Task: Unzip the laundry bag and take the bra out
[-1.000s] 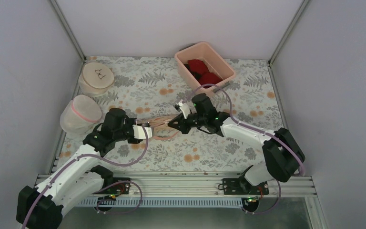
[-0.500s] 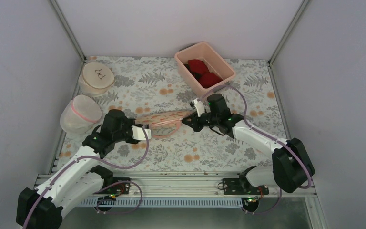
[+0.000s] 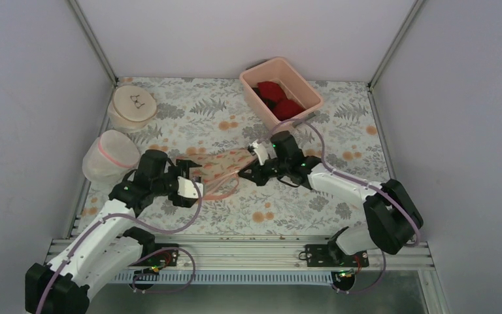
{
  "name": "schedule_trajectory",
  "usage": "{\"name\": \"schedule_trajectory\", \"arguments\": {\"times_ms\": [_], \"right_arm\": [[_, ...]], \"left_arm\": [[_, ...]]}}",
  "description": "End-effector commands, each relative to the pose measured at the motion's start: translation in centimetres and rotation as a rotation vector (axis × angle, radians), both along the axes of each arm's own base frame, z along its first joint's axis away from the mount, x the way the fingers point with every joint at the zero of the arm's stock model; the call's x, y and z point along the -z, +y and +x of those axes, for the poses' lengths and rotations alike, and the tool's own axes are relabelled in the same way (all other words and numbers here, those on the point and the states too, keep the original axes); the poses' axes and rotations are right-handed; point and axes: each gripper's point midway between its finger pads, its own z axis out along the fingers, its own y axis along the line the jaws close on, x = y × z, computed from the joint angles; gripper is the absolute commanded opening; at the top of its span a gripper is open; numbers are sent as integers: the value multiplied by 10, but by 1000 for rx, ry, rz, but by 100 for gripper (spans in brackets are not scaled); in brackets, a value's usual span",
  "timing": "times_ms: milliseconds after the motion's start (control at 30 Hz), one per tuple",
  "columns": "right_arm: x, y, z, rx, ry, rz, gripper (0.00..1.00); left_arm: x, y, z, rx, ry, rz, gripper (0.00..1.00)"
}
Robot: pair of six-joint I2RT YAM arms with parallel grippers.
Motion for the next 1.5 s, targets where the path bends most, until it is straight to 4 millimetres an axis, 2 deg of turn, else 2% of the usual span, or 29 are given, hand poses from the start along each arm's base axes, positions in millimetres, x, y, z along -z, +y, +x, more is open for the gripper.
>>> {"name": "schedule_trajectory", "arguments": {"times_ms": [0, 100, 233, 367, 567, 800, 867, 1000, 1200, 1333, 1467], "right_arm": [[-38, 40, -10, -101, -60, 94, 4], [-46, 54, -17, -139, -77, 107, 4], [-48, 65, -28, -187, -88, 109, 4], [-48, 69, -36, -220, -96, 103, 4], [-55, 70, -40, -232, -116, 119, 4], [-64, 72, -42, -241, -129, 138, 4], [-65, 72, -43, -243, -133, 141, 4], [-66, 71, -42, -234, -143, 138, 4], [-53, 55, -26, -162, -119, 82, 4], [-39, 30, -13, -89, -79, 47, 4], [-30, 4, -4, -23, -64, 24, 4]], "left_arm": [[-43, -32, -38, 199, 65, -168, 100], [-54, -42, -19, 70, 119, -272, 97], [-52, -47, -10, 17, 122, -313, 74], [-58, -47, 6, -53, 88, -352, 61], [-49, -50, 2, -29, 87, -341, 46], [-39, -54, -7, 3, 127, -338, 43], [-40, -55, -7, 9, 122, -336, 34], [-41, -55, -6, 8, 108, -329, 5], [-32, -47, -7, 25, 54, -249, 2], [-27, -39, 0, 18, -26, -176, 2], [-31, -37, 4, 21, -72, -156, 2]]}}
